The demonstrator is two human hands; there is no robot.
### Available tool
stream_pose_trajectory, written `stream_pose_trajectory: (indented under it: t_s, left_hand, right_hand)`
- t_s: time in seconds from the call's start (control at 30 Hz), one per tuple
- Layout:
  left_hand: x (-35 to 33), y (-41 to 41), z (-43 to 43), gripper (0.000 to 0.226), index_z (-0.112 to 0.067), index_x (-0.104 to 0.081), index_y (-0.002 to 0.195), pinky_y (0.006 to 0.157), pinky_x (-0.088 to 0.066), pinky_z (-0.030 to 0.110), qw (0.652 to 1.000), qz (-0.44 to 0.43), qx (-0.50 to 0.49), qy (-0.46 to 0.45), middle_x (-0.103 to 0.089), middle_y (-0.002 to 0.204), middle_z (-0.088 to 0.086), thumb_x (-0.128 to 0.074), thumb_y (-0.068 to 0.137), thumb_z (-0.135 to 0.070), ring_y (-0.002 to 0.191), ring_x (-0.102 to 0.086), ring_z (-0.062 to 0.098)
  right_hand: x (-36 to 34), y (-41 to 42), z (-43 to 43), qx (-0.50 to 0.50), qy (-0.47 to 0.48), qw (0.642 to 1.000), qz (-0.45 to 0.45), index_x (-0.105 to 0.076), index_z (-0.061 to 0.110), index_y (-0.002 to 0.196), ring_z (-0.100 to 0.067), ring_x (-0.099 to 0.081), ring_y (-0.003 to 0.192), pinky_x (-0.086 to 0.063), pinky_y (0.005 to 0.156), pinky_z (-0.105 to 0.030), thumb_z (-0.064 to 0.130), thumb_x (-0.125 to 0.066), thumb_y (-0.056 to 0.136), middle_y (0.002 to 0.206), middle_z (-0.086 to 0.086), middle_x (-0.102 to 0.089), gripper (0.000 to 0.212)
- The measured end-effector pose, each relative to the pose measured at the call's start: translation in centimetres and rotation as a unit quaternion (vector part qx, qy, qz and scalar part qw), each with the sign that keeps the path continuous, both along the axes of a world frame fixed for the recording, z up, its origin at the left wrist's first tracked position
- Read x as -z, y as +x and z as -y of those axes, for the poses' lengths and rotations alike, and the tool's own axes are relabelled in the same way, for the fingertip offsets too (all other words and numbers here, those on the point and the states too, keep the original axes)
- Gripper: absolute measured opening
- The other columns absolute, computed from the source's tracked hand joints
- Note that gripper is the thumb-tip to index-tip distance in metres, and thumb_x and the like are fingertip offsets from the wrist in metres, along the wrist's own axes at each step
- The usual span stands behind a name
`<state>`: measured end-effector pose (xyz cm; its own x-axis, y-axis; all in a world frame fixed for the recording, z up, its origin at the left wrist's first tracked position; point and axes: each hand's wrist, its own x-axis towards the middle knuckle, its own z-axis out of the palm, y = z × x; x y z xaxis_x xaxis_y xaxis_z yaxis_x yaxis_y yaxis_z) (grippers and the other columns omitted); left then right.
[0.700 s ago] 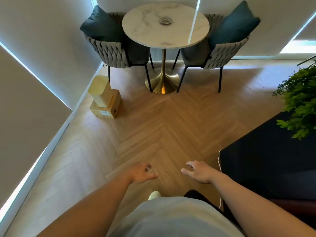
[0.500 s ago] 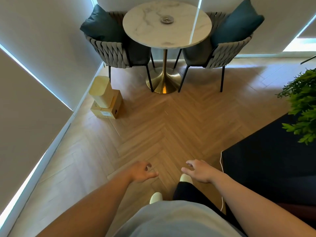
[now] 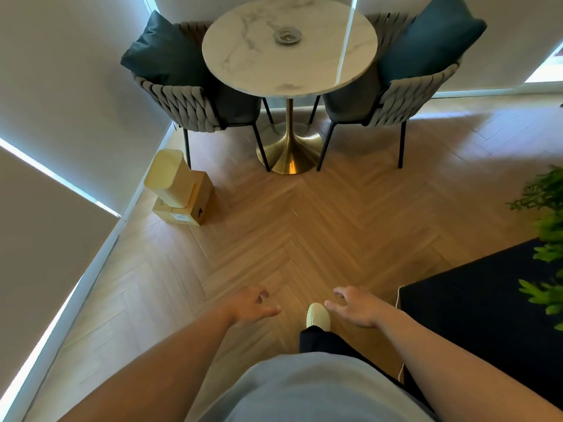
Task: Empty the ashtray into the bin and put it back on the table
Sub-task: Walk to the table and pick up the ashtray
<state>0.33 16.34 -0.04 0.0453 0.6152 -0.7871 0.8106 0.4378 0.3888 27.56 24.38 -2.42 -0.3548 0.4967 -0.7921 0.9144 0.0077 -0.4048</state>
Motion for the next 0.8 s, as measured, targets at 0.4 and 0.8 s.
stream_pose_trajectory:
  t_s: [0.4, 0.8]
  left_hand:
    - [-1.3, 1.8, -11.1, 0.073, -0.018, -0.046, 0.142, 0.107, -0.042, 0.039, 0.999, 0.000, -0.040, 0.019, -0.055, 0.139, 0.007, -0.053, 0.087, -0.066, 0.124, -0.054, 0.023]
    - [-0.5, -1.8, -21.7, 0.068, -0.013, -0.048, 0.140, 0.099, -0.043, 0.031, 0.999, 0.019, -0.037, 0.036, -0.057, 0.136, 0.009, -0.057, 0.089, -0.058, 0.120, -0.056, 0.022]
  right_hand:
    - [0.0, 1.7, -11.1, -0.014, -0.004, 1.000, 0.004, -0.031, 0.017, 0.155, -0.026, -0.038, 0.145, -0.035, 0.115, -0.042, 0.063, -0.047, 0.093, 0.159, -0.008, -0.038, 0.078]
    - [0.2, -1.3, -21.3, -0.018, 0.015, 1.000, 0.020, -0.032, 0.017, 0.155, -0.025, -0.037, 0.145, -0.036, 0.115, -0.042, 0.065, -0.045, 0.093, 0.160, -0.006, -0.037, 0.079]
